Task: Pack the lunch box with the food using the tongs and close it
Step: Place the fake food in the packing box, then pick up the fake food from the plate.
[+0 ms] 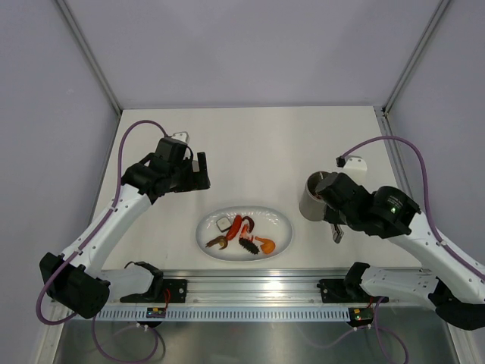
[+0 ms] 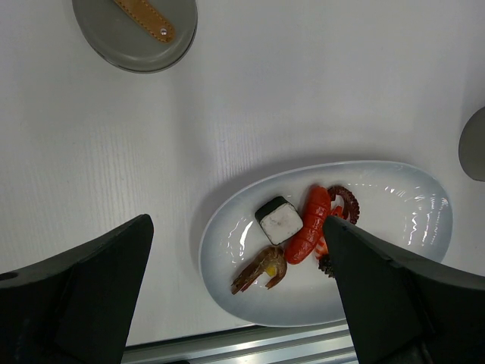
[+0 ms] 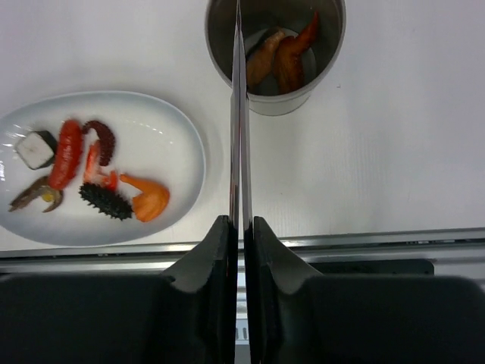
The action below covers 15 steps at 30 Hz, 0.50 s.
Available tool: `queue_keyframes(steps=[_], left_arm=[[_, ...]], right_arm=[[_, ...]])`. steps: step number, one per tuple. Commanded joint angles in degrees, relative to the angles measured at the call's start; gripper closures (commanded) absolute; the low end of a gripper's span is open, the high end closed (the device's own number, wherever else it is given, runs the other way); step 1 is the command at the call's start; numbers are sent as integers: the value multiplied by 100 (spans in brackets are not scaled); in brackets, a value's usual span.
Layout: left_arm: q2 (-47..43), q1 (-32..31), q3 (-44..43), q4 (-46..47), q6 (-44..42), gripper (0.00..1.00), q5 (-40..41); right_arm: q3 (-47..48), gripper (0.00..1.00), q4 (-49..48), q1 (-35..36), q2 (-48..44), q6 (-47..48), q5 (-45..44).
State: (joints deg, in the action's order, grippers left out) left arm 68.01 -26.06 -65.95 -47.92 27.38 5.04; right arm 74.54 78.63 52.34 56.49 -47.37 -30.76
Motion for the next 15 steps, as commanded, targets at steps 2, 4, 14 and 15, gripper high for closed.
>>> queue_keyframes(steps=[2,4,14,15], left_arm=[[2,-22,-32,222,-39,1,-73],[2,-21,-40,239,-22,1,-91],[-60,-39,-102,81,-48,1,111],[-68,-30,-119,64,-39,1,129]], right_arm=[[867,87,1497,-48,300,342,-140],[1053,90,1454,-57,494,648,-132],[1388,92,417,406,1233,1872,1089],[1344,91,321,539,1250,1916,1229]])
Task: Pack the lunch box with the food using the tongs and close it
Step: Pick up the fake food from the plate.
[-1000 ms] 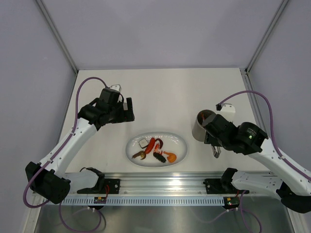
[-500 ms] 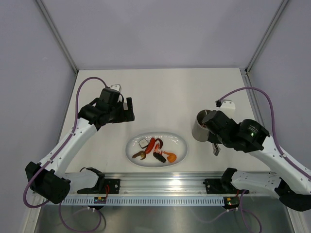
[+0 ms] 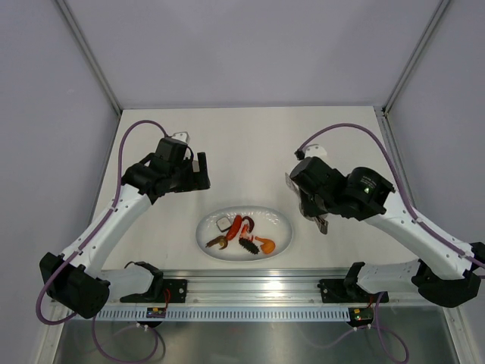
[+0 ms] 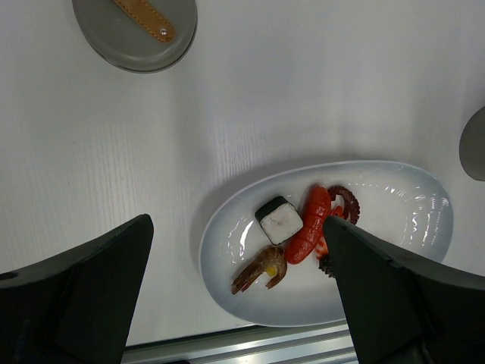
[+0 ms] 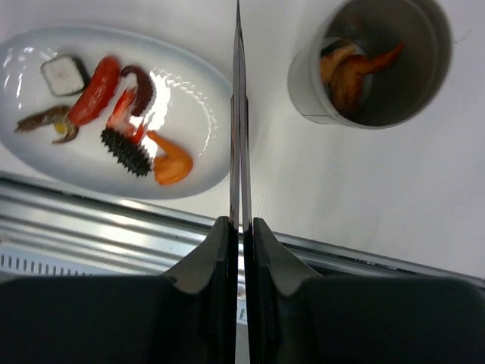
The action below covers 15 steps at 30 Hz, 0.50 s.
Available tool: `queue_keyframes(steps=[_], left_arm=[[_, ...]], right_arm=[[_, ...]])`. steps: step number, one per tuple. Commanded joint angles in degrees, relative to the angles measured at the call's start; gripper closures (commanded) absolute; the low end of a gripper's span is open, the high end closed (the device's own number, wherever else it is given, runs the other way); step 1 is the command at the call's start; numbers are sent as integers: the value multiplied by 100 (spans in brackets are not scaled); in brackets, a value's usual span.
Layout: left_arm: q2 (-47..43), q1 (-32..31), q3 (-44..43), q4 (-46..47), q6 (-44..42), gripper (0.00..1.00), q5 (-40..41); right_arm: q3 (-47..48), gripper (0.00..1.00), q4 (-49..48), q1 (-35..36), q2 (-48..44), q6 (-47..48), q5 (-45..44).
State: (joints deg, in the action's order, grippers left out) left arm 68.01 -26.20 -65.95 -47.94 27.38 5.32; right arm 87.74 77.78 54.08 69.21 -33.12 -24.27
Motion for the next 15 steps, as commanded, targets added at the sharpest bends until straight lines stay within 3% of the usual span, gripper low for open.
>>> queue_keyframes(steps=[1,8,15], left_arm=[[-68,-26,-120,57,-48,1,118],[-51,-17,-84,101,5,1,13],[-24,-17,-67,162,22,1,-14]], right_arm=[[-72,91,370,462,48,500,651],[-679,87,273,989,216,456,1354],[-1215,72,36,1095,14,263,1908]])
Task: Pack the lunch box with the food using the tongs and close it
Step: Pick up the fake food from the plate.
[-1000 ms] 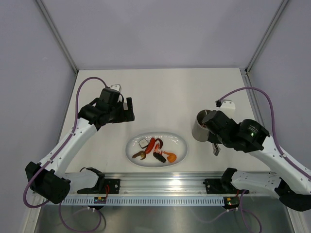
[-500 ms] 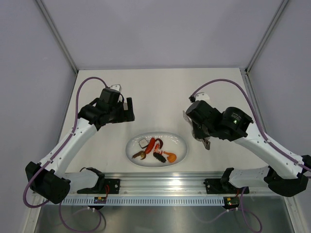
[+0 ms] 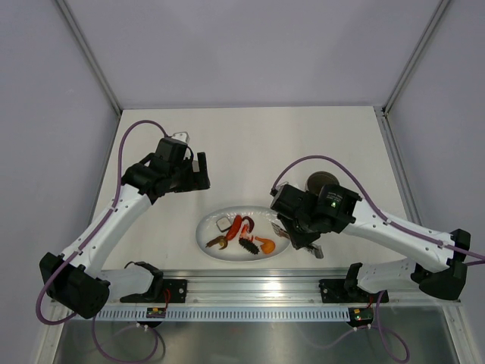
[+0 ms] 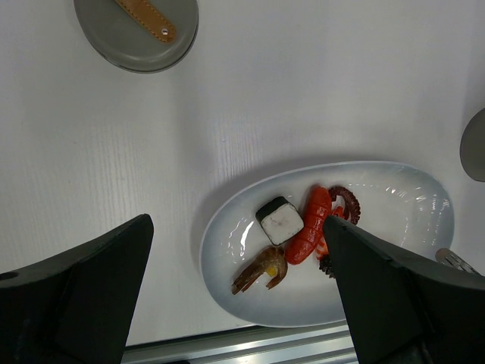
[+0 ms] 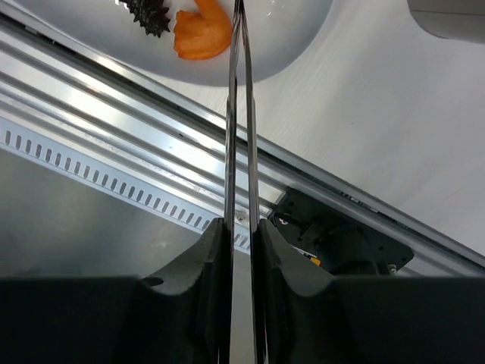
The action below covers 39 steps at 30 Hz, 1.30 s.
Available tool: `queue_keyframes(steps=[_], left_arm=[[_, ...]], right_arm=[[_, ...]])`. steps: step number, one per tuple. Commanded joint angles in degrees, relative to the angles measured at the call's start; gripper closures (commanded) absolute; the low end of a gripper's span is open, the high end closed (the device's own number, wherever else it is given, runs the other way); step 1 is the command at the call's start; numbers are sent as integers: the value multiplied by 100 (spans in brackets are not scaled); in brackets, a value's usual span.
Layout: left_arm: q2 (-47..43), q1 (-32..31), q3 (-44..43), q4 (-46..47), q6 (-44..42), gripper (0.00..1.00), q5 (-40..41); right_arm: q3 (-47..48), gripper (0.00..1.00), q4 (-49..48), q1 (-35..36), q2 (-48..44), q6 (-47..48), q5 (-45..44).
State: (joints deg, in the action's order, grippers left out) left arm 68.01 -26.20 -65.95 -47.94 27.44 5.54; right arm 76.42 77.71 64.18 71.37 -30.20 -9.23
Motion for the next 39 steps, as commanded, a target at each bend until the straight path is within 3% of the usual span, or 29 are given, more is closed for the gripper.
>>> queue_keyframes(steps=[1,18,39], left_arm=[[-16,-17,-67,162,16,1,-62],[11,-26,-14,180,24,1,-44],[63,-17,3,207,7,1,-53]], right_arm=[[-153,71,16,94,-194,-30,440],[-251,47,-423,147,122,172,651],[-462,39,-626,165,483,392,862]])
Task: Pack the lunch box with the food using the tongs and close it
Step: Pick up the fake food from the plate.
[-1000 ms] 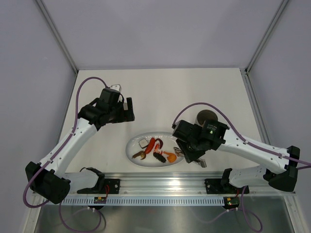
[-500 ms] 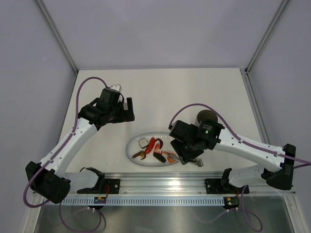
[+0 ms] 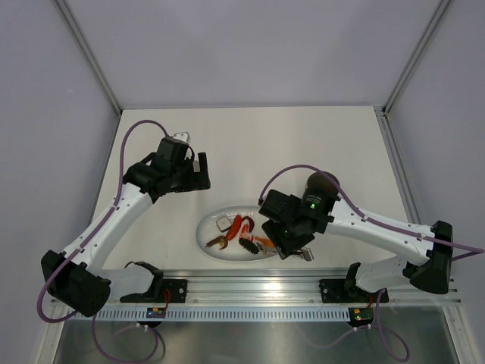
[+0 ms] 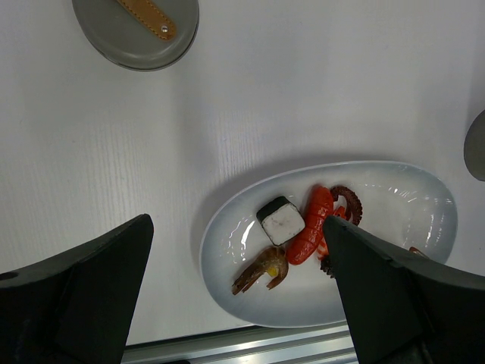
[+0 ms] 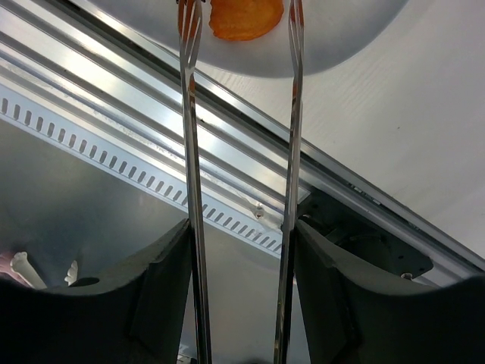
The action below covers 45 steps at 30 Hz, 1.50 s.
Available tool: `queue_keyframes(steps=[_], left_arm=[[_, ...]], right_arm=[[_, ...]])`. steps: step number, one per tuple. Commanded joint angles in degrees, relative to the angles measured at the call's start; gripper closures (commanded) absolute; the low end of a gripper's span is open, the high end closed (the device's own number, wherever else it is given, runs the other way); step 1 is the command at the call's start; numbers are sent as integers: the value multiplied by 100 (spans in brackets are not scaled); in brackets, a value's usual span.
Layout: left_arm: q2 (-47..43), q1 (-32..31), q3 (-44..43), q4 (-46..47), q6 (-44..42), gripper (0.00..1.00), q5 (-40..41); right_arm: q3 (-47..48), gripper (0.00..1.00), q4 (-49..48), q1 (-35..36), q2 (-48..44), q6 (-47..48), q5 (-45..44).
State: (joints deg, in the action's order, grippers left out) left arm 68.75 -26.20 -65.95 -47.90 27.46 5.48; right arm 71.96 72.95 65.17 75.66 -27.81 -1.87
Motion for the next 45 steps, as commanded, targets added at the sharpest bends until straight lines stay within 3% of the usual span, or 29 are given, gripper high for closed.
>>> queue_keyframes(steps=[1,19,26,32,45], left_arm=[[-20,-17,12,193,5,1,-55],[-55,-17,47,193,5,1,-47],[-81,-26,39,202,5,1,-47],[-72,-17,12,193,13,1,-64],[-81,-26,-5,185,31,1,-82]], right_arm=[[-24,39,-167,66,63,171,125],[-174,38,-246,66,300,197,99],[-78,51,-176,66,248,154,21],[229,71,88,66,20,-13,-602],[775,79,325,66,-315,-321,-1693]])
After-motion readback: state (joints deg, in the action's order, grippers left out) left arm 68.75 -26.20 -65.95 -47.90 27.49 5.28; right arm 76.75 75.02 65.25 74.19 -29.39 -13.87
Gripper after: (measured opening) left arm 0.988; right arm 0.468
